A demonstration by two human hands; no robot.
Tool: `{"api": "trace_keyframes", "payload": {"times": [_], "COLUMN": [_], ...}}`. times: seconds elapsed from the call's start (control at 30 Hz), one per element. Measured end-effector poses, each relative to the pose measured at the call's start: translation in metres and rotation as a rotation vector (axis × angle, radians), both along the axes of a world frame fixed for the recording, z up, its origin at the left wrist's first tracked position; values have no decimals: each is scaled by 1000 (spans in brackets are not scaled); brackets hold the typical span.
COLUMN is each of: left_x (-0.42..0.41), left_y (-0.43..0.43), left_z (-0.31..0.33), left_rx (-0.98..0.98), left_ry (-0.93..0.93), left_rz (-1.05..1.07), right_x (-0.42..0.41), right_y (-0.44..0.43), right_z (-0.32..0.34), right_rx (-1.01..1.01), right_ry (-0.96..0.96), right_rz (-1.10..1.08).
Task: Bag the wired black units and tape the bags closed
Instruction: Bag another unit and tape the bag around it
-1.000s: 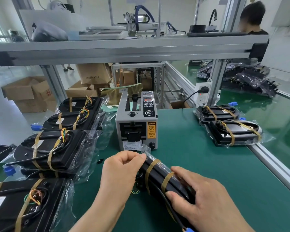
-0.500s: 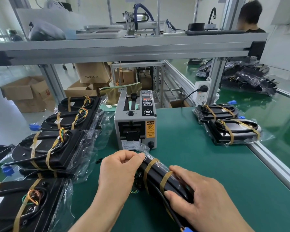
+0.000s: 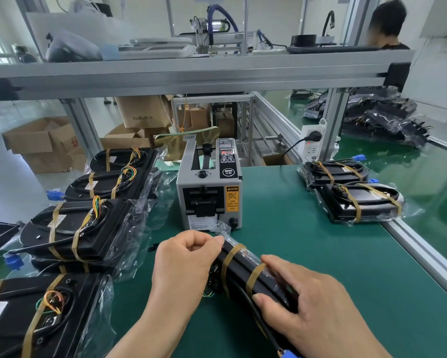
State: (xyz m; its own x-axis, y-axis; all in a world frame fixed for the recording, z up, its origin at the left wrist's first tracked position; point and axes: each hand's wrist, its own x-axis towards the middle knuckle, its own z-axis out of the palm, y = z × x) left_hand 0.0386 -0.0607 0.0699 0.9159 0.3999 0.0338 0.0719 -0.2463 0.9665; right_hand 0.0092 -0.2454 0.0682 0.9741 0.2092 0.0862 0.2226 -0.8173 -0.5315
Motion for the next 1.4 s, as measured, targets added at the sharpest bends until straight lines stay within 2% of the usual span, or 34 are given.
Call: {"api": "trace_keyframes", "payload": {"times": [0.4, 0.5, 0.7, 1.03, 1.4], "left_x": [4, 8, 10, 22, 17], "left_y": [7, 8, 5, 12, 8], "left_z": [-3, -2, -5, -7, -13], "left_rx": [146, 49, -266, -496, -278], "left_ry": [4, 29, 78, 199, -32], "left_rz": [-17, 0, -52, -99, -161], "right_x": [-3, -3, -2, -2, 0], "right_y": [-1, 0, 0, -2, -6], "right_z": [0, 1, 1, 3, 3], "right_rx": [-4, -5, 13, 67, 104], "right_ry": [-19, -18, -19, 4, 18], "right_rz": [19, 22, 14, 14, 20]}}
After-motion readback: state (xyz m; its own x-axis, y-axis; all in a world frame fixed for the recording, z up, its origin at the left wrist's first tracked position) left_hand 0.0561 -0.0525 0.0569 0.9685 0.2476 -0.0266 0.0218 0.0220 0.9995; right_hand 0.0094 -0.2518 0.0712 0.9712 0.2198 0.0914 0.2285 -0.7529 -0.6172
